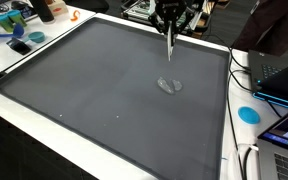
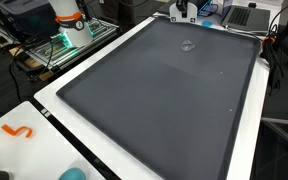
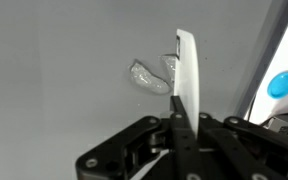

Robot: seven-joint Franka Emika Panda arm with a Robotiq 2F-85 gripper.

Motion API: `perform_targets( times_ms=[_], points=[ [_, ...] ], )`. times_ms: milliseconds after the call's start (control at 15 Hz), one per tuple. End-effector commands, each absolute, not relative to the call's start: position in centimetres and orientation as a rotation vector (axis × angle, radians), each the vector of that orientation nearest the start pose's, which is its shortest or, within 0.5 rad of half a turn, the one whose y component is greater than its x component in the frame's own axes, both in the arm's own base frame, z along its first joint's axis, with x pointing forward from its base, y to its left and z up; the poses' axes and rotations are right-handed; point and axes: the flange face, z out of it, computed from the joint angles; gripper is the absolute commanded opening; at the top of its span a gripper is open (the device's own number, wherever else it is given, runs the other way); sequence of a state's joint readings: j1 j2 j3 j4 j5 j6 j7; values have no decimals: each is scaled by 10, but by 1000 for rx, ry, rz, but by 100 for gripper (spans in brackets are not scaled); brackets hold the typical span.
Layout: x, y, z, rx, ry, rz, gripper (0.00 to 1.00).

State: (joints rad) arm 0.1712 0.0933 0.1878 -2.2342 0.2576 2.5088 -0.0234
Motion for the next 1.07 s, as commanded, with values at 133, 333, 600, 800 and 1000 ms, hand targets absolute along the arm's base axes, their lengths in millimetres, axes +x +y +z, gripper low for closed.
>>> perform_targets(
  times_ms=[133,333,600,800,1000],
  points=[
    [508,205,353,-2942,-330,-187,1],
    [508,215,356,-2970,-407,-166,1],
    [509,230,363,-3007,-521,-113,1],
    [513,243,374,-3029,-595,-83,1],
    [519,257,390,-3046,-672,-69,1]
  ],
)
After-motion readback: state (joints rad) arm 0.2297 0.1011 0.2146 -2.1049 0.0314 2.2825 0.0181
